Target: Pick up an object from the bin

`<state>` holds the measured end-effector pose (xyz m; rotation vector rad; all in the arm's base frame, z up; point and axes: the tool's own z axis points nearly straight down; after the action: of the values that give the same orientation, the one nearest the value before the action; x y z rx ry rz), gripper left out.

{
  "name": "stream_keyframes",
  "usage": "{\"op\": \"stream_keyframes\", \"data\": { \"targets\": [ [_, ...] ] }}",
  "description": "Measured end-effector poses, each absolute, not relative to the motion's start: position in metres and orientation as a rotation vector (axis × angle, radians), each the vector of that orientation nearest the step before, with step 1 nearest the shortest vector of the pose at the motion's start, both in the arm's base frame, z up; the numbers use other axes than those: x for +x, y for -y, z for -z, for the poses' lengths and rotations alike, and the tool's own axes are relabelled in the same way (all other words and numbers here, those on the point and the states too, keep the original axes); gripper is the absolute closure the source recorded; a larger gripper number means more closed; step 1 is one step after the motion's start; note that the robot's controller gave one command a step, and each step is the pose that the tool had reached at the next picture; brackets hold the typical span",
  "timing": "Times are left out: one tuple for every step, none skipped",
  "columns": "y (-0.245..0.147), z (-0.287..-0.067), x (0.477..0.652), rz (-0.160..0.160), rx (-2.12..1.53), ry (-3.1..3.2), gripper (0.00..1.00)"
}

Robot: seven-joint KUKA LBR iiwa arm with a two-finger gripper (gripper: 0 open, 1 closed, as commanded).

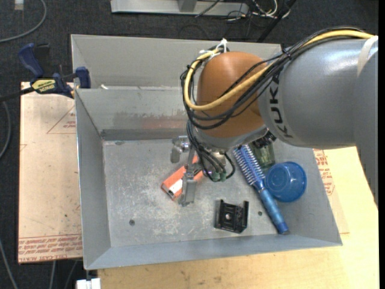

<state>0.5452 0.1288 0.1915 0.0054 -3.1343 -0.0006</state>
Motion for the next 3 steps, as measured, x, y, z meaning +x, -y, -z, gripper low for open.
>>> {"op": "stream_keyframes", "data": {
  "targets": [
    [-0.128, -0.196, 0.547, 0.002, 0.001, 3.142, 0.00],
    [-0.111, -0.150, 0.566, 0.003, 0.150, 3.141, 0.00],
    [-0.081, -0.078, 0.603, 0.003, 0.485, 3.112, 0.00]
  ]
}}
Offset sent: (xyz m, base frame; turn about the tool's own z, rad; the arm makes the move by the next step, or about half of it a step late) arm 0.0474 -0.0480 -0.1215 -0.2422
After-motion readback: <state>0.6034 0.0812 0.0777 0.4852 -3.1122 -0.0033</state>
